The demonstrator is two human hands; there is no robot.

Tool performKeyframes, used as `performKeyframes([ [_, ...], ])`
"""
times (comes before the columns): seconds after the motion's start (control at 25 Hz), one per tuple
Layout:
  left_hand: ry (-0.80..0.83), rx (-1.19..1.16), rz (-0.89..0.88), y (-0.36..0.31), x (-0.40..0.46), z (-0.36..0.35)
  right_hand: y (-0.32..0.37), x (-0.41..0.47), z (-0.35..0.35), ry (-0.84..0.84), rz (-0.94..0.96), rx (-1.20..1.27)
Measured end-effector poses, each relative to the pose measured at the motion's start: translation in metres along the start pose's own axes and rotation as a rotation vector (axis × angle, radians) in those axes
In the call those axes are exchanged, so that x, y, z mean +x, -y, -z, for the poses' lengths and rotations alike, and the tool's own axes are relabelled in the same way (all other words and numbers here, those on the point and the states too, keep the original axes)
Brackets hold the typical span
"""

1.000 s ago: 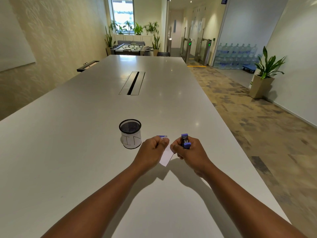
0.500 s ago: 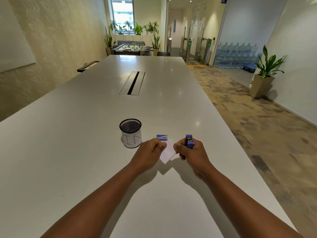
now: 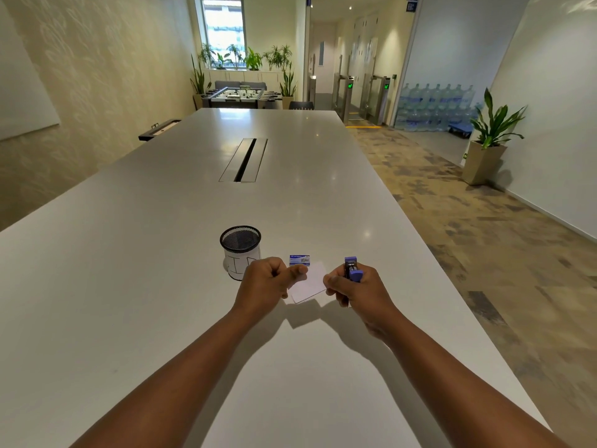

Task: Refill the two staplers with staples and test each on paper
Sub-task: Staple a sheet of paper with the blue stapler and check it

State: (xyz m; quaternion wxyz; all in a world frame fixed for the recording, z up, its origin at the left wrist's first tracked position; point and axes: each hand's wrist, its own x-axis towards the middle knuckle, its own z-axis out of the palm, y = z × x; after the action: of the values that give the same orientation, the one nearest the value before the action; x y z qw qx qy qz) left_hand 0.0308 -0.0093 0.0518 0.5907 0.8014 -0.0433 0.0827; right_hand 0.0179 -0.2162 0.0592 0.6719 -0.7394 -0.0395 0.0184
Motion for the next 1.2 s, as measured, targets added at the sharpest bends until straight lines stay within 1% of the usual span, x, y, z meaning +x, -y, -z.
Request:
performKeyframes([
  [0.16,-0.036,-0.143,0.069,-0.003,-0.001,0.0,0.002,-0.005,0.002,0.046,0.005,-0.032],
  [0.32,-0.076,-0.209,0.065,-0.005,-0.005,-0.004,0.002,-0.007,0.002,0.059,0.006,-0.037],
  [0.44,-0.156,-0.227,0.099,-0.001,-0.005,-0.001,0.002,-0.007,0.005,0.011,-0.005,0.008],
  [0.48,-0.157,-0.22,0.113,0.001,-0.004,0.001,0.001,-0.007,0.007,-0.005,-0.008,0.023],
  [0.56,-0.059,-0.262,0.158,0.001,-0.007,0.001,-0.001,-0.007,0.009,-0.006,-0.006,0.031],
  [0.68,0.159,-0.451,0.301,0.001,-0.014,-0.006,-0.005,-0.009,0.006,0.01,-0.005,0.031],
  [0.72,0.203,-0.487,0.324,0.002,-0.015,-0.008,-0.006,-0.01,0.004,0.011,-0.005,0.025],
  [0.8,0.23,-0.538,0.344,0.002,-0.018,-0.012,-0.007,-0.01,0.003,0.009,-0.016,0.01],
  [0.88,0.196,-0.536,0.334,-0.001,-0.019,-0.012,-0.007,-0.011,0.003,0.01,-0.02,0.018],
  [0.96,0.127,-0.528,0.314,-0.003,-0.019,-0.012,-0.008,-0.014,0.0,0.017,-0.026,0.065],
  [1.04,0.056,-0.552,0.311,-0.002,-0.017,-0.012,-0.014,-0.017,-0.006,0.035,-0.091,0.116],
  [1.12,0.026,-0.57,0.311,-0.001,-0.016,-0.011,-0.02,-0.021,-0.014,0.065,-0.156,0.133],
  [1.2,0.017,-0.554,0.289,0.001,-0.017,-0.012,-0.025,-0.024,-0.021,0.089,-0.17,0.181],
])
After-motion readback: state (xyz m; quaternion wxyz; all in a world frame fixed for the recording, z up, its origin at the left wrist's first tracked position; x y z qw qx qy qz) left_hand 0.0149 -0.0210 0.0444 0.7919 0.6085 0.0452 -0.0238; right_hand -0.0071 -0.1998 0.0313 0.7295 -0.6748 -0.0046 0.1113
